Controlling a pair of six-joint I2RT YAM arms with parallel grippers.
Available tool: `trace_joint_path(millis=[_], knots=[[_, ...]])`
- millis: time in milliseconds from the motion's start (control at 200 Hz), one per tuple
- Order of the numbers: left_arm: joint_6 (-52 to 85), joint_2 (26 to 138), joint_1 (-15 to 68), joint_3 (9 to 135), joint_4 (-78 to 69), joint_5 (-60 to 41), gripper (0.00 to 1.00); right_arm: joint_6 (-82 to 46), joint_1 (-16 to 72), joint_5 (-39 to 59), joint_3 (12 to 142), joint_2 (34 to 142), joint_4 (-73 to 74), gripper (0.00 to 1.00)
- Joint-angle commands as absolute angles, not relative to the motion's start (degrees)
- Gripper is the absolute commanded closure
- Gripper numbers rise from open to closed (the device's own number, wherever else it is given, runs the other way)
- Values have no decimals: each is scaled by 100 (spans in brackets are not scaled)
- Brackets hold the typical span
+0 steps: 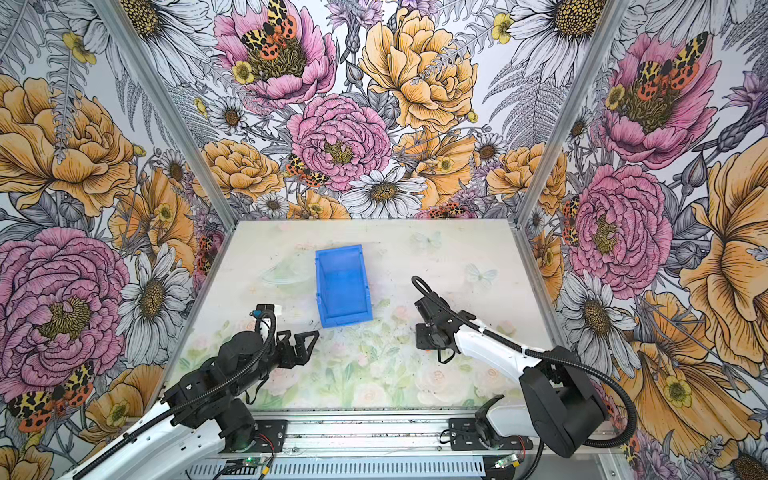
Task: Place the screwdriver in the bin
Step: 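Lift the screwdriver with the right gripper and carry it over the blue bin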
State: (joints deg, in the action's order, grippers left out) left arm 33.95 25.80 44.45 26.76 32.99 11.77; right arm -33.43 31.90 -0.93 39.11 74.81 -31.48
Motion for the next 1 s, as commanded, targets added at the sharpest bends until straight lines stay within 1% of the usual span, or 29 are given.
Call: trace_joint_path(millis=[0,365,515,806,891,916,996], knots=[[3262,2492,4393,2810,3146,1037,1,-3330,3241,-79,4280,7229,-3293,100],[3296,2544,4182,2786,3175,1043,1,-3274,3700,-149,5168,6953,-3775,100],[3273,2555,4056,2778,3119,979,1,-3272,3955,-67,5796,7103,-3964,100],[3260,2584,3820,2760,3055,908,1,-3173,4449,187,7528,8431,-3973,100],[3260,2584,3768,2741,3033,949,1,-3182,4512,265,7948,8824,-3964,100],[3261,2584,3762,2734,3027,949,1,-3190,4686,278,8056,8939,-3959,100],[3261,2584,3693,2720,3009,958,1,-3240,4818,320,8351,9270,-3947,100]])
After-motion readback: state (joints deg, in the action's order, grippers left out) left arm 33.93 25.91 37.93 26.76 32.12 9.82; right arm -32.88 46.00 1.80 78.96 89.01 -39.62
